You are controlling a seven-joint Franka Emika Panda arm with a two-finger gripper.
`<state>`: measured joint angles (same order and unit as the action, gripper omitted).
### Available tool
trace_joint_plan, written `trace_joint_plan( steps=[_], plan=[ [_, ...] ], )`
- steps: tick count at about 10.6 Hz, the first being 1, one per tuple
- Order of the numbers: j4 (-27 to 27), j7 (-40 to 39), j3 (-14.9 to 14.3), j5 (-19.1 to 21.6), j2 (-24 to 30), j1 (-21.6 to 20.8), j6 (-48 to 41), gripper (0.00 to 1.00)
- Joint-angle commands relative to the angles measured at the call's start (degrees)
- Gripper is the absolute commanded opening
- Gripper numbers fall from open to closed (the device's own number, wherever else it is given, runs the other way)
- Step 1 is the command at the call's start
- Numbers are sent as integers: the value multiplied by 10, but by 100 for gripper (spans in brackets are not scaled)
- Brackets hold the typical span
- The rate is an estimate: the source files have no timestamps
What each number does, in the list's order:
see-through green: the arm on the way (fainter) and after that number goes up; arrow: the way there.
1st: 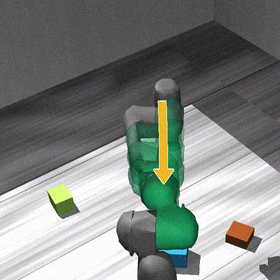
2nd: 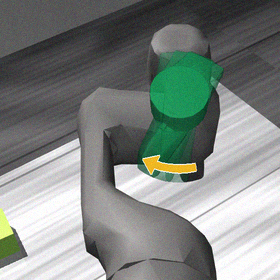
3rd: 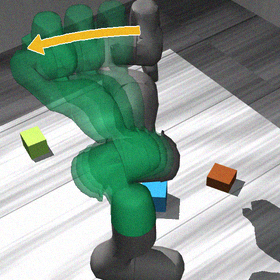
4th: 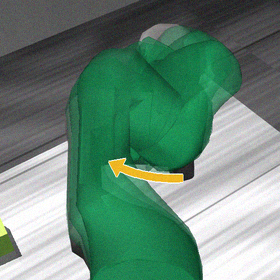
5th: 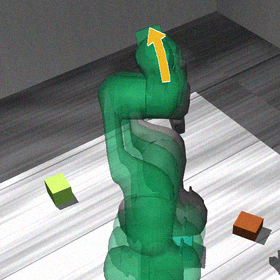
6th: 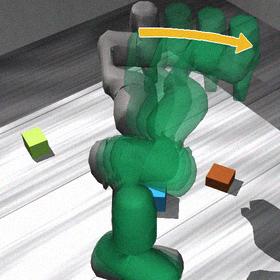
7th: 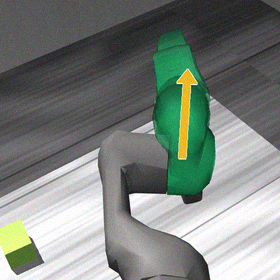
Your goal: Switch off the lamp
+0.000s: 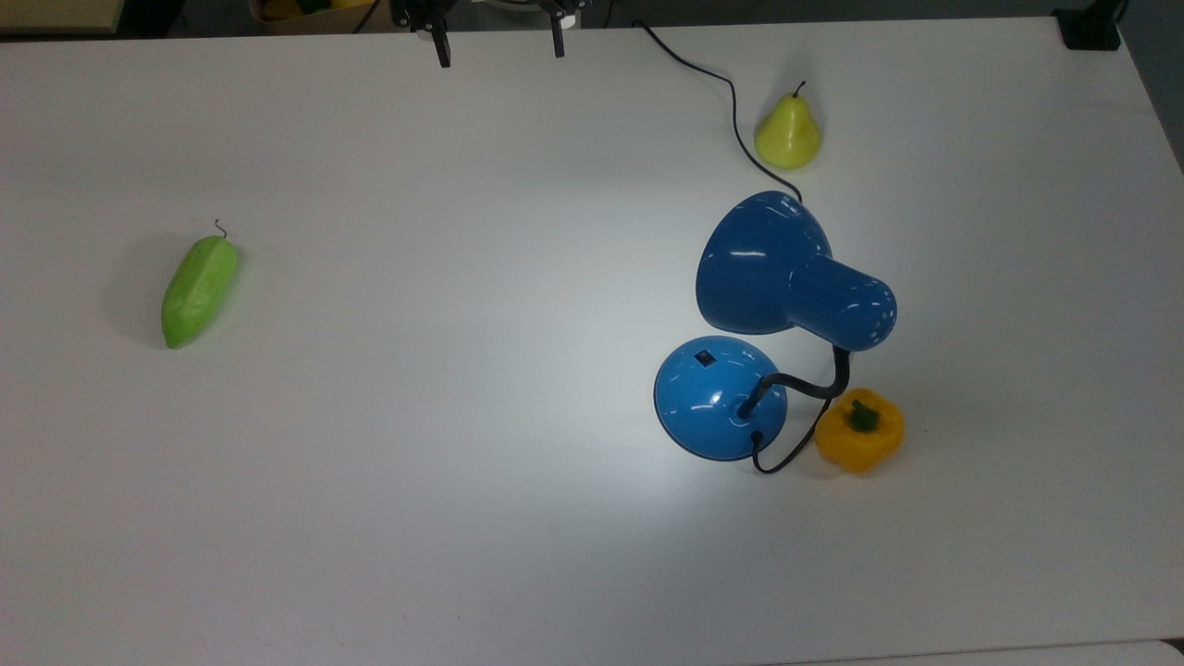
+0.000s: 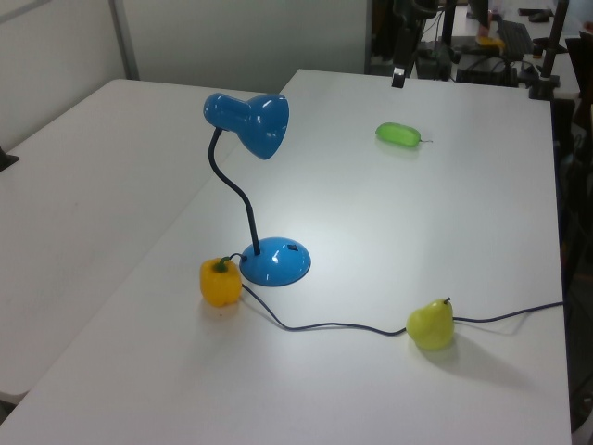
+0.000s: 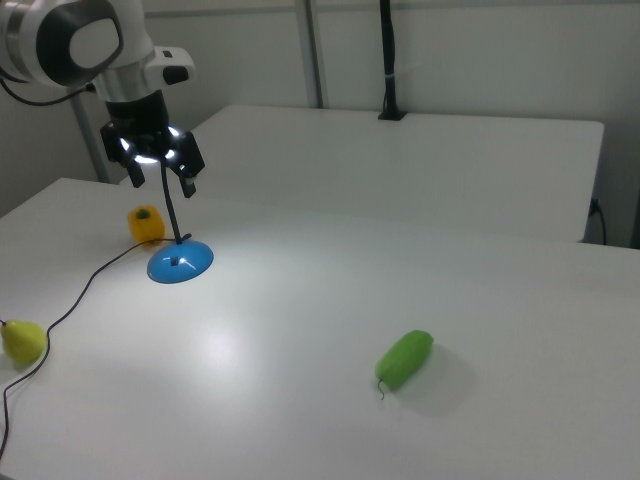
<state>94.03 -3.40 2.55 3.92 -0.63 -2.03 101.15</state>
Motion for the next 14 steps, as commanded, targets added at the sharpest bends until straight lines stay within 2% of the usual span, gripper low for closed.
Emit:
trace_joint_plan(
  steps=[1, 8, 9, 10, 12, 13, 14],
  plan=[
    [10, -4, -5, 1, 7, 1, 4, 100],
    [23, -8, -8, -1, 15, -3, 8, 99],
    [23, -9, -8, -1, 14, -3, 8, 85],
    [23, -9, -8, 0, 15, -3, 7, 63],
    [24, 1, -8, 4, 13, -3, 13, 9],
    [25, 2, -8, 7, 12, -3, 34, 0],
    [26, 2, -8, 9, 12, -3, 39, 0]
  ],
)
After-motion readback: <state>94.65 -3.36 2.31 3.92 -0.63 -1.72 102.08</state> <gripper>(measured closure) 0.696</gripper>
